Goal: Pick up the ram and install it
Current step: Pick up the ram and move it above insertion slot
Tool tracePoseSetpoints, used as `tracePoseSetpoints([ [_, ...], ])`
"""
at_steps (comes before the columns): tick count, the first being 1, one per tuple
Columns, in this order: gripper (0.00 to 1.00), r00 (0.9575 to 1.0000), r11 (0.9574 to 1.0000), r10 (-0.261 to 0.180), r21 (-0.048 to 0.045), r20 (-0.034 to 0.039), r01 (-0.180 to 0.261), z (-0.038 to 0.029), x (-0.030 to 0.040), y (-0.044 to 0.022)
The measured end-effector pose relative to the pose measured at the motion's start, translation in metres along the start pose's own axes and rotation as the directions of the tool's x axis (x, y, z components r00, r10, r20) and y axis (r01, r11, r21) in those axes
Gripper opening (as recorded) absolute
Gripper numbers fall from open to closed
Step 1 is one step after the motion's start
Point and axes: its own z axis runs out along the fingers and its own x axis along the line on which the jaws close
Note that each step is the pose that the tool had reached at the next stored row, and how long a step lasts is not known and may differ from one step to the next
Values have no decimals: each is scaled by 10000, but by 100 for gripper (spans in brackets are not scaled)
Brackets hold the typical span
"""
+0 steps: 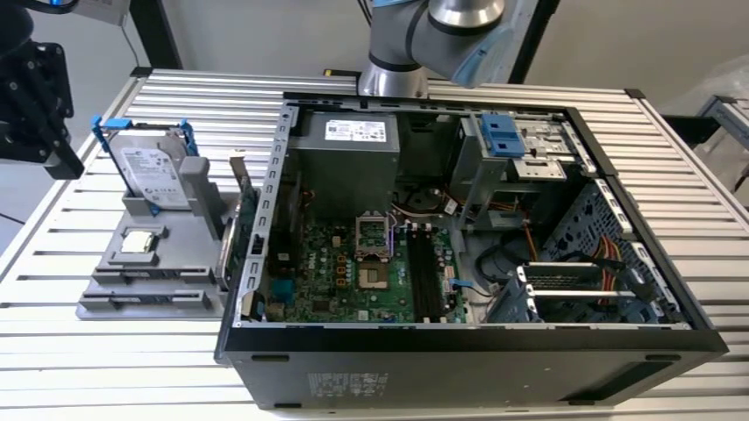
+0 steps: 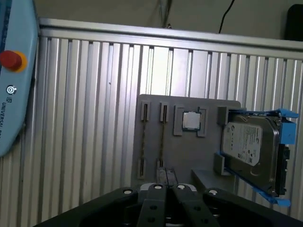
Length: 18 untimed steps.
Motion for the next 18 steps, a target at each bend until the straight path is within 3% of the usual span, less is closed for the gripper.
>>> tracePoseSetpoints([
  [5,0,10000,10000,-1,1,5,1,0,0,0],
  [6,100,10000,10000,-1,1,5,1,0,0,0],
  [18,100,10000,10000,-1,2,7,1,13,1,-1],
])
